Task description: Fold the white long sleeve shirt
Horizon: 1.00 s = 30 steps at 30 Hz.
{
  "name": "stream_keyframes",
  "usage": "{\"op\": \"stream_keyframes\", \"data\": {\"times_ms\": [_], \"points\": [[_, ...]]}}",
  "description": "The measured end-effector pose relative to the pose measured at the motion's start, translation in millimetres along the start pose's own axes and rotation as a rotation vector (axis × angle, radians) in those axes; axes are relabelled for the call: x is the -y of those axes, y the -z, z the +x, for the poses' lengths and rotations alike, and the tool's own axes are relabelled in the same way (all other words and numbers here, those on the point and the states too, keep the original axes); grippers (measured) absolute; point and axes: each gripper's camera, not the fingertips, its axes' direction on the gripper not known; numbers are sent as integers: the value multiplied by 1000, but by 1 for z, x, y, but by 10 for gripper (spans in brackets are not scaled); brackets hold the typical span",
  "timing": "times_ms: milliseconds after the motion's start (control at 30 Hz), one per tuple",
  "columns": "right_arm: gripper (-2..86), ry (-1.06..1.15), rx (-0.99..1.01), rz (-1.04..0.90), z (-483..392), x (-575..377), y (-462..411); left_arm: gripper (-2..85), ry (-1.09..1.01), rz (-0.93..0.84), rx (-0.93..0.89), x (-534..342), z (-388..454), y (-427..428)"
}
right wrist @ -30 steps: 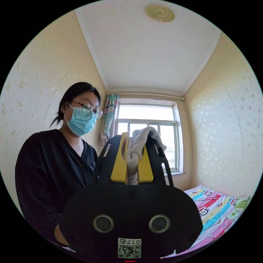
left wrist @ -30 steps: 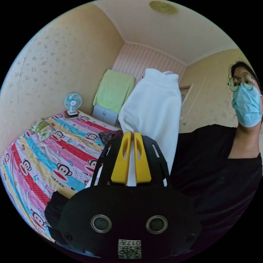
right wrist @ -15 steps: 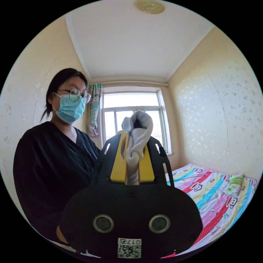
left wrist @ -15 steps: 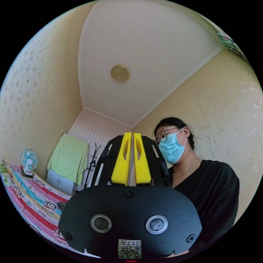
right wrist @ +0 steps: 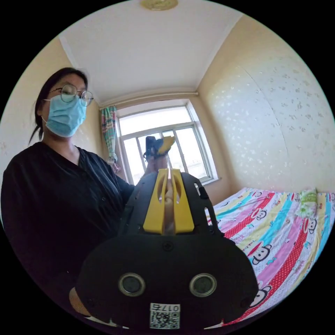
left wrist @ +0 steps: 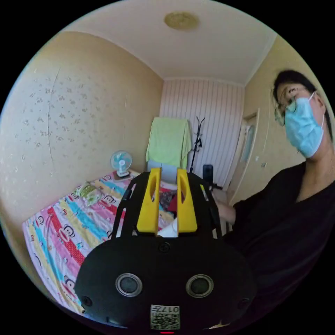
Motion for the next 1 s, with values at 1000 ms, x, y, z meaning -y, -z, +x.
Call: {"op": "stream_keyframes", "data": {"times_ms": [1000], "points": [[6, 276, 30, 432, -137, 201, 173, 11, 78, 97, -562, -52, -107, 38]]}}
